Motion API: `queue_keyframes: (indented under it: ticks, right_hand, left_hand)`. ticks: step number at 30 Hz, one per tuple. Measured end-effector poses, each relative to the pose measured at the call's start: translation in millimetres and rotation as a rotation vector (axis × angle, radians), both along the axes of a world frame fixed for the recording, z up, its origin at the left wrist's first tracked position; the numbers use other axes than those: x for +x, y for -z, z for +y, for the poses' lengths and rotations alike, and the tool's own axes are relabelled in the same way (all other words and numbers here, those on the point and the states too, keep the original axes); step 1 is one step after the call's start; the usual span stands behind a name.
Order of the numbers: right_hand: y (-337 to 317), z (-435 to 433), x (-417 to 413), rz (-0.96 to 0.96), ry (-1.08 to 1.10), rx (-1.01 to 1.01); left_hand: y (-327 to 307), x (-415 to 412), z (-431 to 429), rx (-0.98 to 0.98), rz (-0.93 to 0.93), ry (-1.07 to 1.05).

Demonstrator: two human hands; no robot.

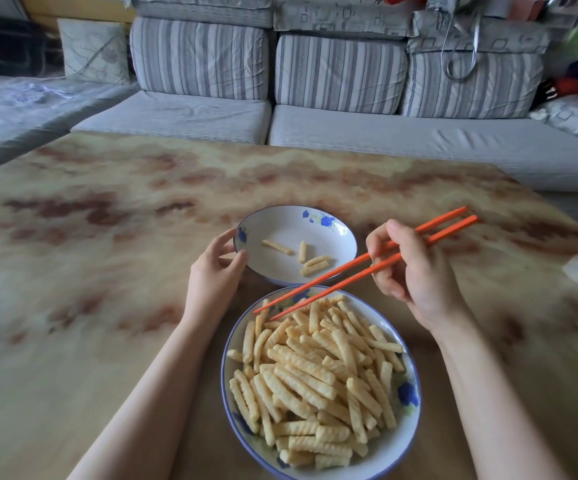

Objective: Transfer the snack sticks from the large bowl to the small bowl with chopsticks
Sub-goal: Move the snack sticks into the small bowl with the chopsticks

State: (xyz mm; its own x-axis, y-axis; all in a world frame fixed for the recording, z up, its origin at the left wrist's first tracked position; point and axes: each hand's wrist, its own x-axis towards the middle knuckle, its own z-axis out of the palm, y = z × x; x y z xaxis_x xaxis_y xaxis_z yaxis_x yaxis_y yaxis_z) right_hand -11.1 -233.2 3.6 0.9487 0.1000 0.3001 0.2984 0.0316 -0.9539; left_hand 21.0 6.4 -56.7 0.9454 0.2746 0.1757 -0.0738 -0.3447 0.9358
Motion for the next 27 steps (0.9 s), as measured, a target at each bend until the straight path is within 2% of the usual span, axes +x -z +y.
queue_keyframes:
  ticks: [6,16,23,27]
  right_hand:
    - [-1.1,-0.6,-2.3,0.006,0.002,0.028]
    - [-7.9,-16.7,-4.0,0.053,0.092,0.261]
    - [-4.3,-22.8,3.1,0.068,0.380,0.387]
    - [0.0,-21.0,7.2,0.054,0.482,0.366]
  left_hand:
    - [0.3,0.3,-0.3,0.005,0.006,-0.007]
    - [-1.0,-0.3,-0.8,0.013,0.006,-0.011]
    - [1.6,1.7,-0.7,-0.019,0.000,-0.004]
    - [2.0,1.9,-0.3,-0.008,-0.003,-0.001]
